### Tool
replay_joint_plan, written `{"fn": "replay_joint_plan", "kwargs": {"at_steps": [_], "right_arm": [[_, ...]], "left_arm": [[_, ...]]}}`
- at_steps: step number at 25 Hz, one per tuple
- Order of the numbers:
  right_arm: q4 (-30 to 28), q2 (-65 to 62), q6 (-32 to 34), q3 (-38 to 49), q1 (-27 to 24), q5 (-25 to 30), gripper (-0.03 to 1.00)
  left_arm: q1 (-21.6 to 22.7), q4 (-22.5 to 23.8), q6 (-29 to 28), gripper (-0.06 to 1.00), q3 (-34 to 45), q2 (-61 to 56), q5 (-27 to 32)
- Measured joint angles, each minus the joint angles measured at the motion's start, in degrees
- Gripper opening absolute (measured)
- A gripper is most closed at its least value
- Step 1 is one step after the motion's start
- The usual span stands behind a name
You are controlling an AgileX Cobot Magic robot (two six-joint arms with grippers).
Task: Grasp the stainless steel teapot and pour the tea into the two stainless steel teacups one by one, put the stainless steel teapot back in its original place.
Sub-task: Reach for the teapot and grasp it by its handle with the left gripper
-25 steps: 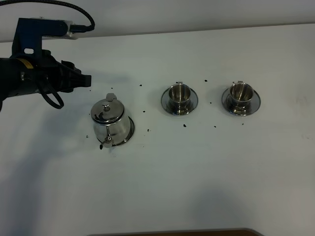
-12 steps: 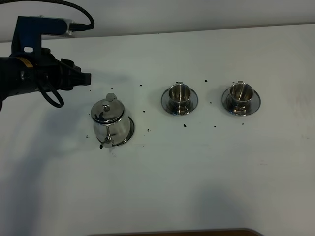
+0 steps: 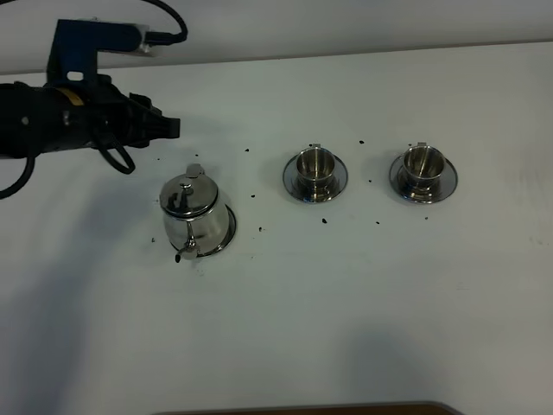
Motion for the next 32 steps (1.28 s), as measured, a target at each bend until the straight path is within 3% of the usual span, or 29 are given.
{"fn": "replay_joint_plan", "kwargs": {"at_steps": [3,9,12,14,22,32], "right_arm": [[0.0,0.0,0.0,0.0,0.0,0.0,0.39],[0.0,0.0,0.0,0.0,0.0,0.0,0.39],[0.0,0.0,0.0,0.0,0.0,0.0,0.39],[0.0,0.0,0.0,0.0,0.0,0.0,0.39],[0.0,0.0,0.0,0.0,0.0,0.0,0.39],[0.0,0.0,0.0,0.0,0.0,0.0,0.39]], "left_arm": [[-1.78,-0.49,0.19,0.47,-6.0,2.97,5.9],[-3.1,-1.11,0.38,0.47,-21.52,9.98,23.76],[-3.16,-1.18,2.4,0.47,-30.71,14.71,33.46],[-3.16,-1.59,4.45,0.47,-35.19,18.05,36.65],[-3.16,-9.34,16.99,0.47,-42.06,26.6,40.84],[-3.16,-9.32,21.17,0.47,-42.17,32.03,36.84]]}}
